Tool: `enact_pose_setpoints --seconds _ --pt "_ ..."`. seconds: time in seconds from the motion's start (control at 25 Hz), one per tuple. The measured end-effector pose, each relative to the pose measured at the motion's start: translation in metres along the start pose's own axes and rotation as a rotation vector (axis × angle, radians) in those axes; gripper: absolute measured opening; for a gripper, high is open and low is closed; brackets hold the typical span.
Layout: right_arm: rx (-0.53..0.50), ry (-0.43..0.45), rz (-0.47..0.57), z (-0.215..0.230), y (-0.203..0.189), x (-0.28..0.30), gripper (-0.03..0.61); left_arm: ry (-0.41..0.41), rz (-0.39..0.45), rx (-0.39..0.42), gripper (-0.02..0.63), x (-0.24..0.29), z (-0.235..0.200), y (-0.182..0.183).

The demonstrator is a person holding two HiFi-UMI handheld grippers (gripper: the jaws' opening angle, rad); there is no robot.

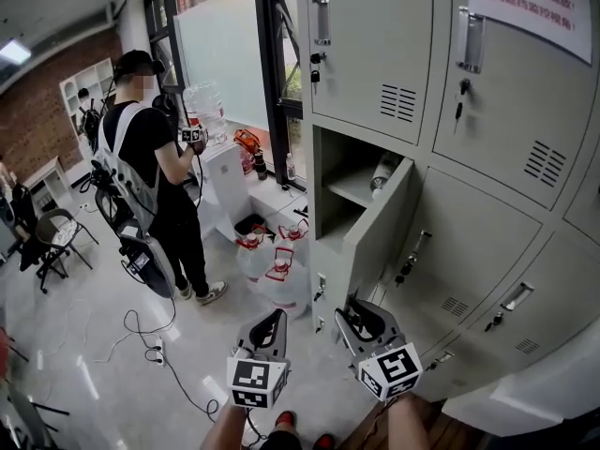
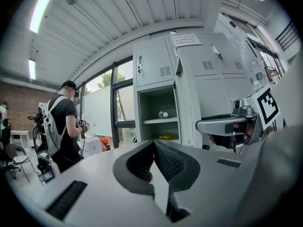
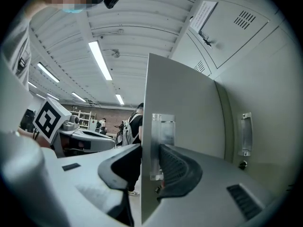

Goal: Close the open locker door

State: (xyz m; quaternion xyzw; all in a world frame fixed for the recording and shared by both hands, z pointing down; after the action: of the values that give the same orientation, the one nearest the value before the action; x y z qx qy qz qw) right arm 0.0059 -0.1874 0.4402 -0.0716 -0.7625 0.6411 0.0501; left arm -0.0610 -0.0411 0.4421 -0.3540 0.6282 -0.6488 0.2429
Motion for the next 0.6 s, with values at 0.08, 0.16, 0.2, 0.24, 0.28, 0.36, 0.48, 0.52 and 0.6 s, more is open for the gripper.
enact_pose_setpoints --seconds 0.08,0.16,0.2,0.24,0.28,0.36,0.48,0.52,0.6 --pt "0.002 0.002 -0.006 -0.004 0.001 0.009 0.124 0.01 0.001 -0.003 0.021 0.001 -0.009 0.0" --pt "0.004 0.009 -0.008 -0.009 0.001 0.019 0.121 0.016 0.005 -0.006 0.021 0.004 -0.019 0.002" --pt "0.005 0.012 -0.009 -0.01 0.002 0.025 0.12 0.017 0.007 -0.006 0.021 0.007 -0.023 0.003" --pt "0.006 0.012 -0.01 -0.011 0.002 0.03 0.118 0.016 0.01 -0.006 0.021 0.011 -0.027 0.004" --pt "0.006 0.009 -0.011 -0.012 0.002 0.036 0.117 0.014 0.012 -0.006 0.021 0.015 -0.032 0.005" --pt "-0.001 -0.006 -0.013 -0.014 0.003 0.049 0.115 0.008 0.018 -0.005 0.021 0.024 -0.042 0.008" --pt "-0.017 -0.031 -0.028 -0.017 0.004 0.068 0.115 -0.011 0.023 -0.004 0.021 0.042 -0.06 0.011" --pt "-0.019 -0.039 -0.032 -0.018 0.004 0.075 0.115 -0.019 0.023 -0.003 0.021 0.048 -0.066 0.012" --pt "-0.015 -0.058 -0.036 -0.018 0.004 0.09 0.114 -0.035 0.022 -0.004 0.021 0.062 -0.08 0.015"
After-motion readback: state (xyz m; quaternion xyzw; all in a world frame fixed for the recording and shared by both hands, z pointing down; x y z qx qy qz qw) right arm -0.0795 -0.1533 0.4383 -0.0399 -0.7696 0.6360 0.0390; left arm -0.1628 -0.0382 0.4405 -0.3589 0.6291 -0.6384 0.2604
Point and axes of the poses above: the fingertips, and each gripper's own axes: x forward along the fingers, z to its right, y out of its top, the point moved 4 cm from there along -x, backward along the fingers, and after that the axes turned 8 degrees about -x, right-handed, at the moved point
